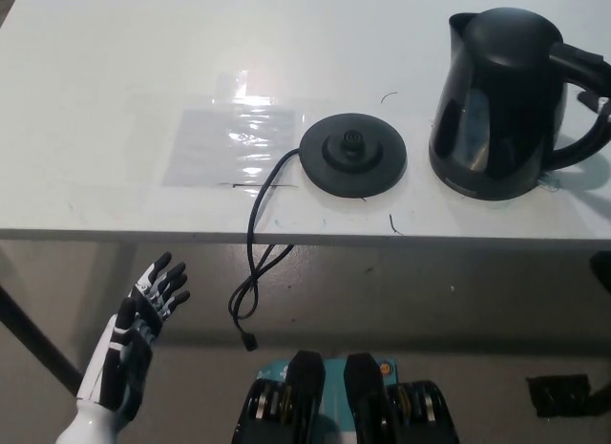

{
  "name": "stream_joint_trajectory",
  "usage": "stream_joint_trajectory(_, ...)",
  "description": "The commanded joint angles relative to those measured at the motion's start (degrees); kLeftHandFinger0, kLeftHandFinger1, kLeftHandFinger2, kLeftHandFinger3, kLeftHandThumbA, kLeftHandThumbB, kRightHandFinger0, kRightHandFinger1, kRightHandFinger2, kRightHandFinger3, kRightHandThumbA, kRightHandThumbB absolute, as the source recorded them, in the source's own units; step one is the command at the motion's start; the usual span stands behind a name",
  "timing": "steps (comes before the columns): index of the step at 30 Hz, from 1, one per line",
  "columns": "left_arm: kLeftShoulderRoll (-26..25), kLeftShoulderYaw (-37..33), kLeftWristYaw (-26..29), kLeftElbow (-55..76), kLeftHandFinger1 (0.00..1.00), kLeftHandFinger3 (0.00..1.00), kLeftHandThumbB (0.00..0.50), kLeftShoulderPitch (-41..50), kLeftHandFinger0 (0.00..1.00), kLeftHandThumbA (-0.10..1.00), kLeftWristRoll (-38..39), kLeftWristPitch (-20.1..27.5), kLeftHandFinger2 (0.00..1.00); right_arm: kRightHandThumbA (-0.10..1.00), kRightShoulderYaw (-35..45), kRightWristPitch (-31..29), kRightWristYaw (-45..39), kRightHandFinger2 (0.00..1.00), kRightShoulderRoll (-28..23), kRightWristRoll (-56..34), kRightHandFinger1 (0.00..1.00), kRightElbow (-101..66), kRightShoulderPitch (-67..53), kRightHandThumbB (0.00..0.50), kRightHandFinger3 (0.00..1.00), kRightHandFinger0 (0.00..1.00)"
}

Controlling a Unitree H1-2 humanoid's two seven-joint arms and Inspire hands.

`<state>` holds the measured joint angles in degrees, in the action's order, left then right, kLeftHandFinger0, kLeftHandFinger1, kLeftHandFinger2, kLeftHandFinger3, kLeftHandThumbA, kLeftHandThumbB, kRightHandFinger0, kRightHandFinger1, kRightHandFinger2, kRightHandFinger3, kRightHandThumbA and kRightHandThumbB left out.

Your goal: A kettle and its base are kept separately on the desk infront of the robot and the robot uses its right hand to lift the kettle by its handle and places it on its base to align it correctly.

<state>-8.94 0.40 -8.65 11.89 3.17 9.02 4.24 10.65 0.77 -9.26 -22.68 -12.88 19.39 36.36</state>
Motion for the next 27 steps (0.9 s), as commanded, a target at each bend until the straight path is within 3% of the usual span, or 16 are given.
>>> stream_joint_trajectory(1, -0.6, -0.1, -1.3, 0.1, 1.0, 1.0, 0.03, -1.0, 1.0, 1.0, 1.0, 0.5, 1.0, 1.0, -1.0, 0.4, -3.4, 1.0, -1.7, -0.7, 1.0, 3.7, 4.6, 0.326, 1.0, 1.0)
stream_joint_trajectory(3, -0.7, 0.0, -1.5, -0.1, 1.0, 1.0, 0.01, -1.1, 1.0, 1.0, 1.1, 0.5, 1.0, 1.0, -1.2, -0.1, -3.8, 1.0, -1.7, -0.6, 1.0, 5.4, 5.1, 0.333, 1.0, 1.0)
stream_joint_trajectory(6, -0.7, 0.2, -1.4, -0.2, 1.0, 1.0, 0.001, -1.1, 1.0, 1.0, 1.1, 0.3, 1.0, 1.0, -1.4, -0.3, -4.5, 1.0, -1.5, -0.8, 1.0, 9.0, 6.1, 0.384, 1.0, 1.0)
stream_joint_trajectory(27, -0.8, 0.2, -2.2, -1.0, 1.0, 1.0, 0.011, -1.5, 1.0, 1.0, 1.2, 1.2, 1.0, 1.0, 0.2, -3.6, -5.0, 1.0, -2.1, -1.0, 1.0, 15.0, 7.2, 0.388, 1.0, 1.0)
